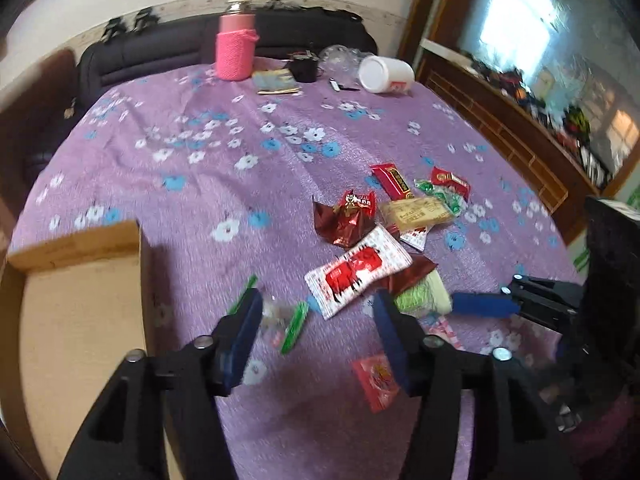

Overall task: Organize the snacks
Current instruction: 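Grasp the pink cartoon snack bag with the right tool and drop it into the cardboard box, then grasp the clear green-edged snack packet with the left tool while the right tool grasps a green-wrapped cake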

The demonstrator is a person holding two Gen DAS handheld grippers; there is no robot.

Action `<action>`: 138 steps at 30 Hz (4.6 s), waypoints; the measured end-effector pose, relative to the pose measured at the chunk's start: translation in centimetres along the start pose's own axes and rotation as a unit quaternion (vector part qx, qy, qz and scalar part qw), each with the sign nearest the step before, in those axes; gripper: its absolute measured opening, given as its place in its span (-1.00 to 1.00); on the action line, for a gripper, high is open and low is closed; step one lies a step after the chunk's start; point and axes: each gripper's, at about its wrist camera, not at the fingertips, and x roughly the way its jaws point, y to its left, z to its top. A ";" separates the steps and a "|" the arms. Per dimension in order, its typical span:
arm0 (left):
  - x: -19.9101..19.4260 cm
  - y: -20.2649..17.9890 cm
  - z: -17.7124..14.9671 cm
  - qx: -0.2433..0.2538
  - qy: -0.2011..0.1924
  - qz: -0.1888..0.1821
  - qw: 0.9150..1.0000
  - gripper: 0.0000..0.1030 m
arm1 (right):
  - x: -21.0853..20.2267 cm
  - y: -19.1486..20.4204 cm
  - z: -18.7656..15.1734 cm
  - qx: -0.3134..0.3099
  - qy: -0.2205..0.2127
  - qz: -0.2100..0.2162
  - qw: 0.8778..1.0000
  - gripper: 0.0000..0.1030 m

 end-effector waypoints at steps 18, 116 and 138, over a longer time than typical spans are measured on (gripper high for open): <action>6.8 -5.1 1.6 0.180 0.043 0.005 0.983 0.23 | 1.4 -1.9 -2.6 0.010 0.037 0.002 0.999 -0.40; 5.2 0.0 -2.6 -0.028 0.010 0.107 0.994 0.10 | 2.4 -3.6 -0.7 0.107 -0.022 -0.057 0.992 -0.31; -6.5 1.9 -7.2 -0.102 -0.089 0.019 0.991 -0.28 | 0.3 -2.4 -1.4 0.121 -0.035 -0.091 0.988 -0.48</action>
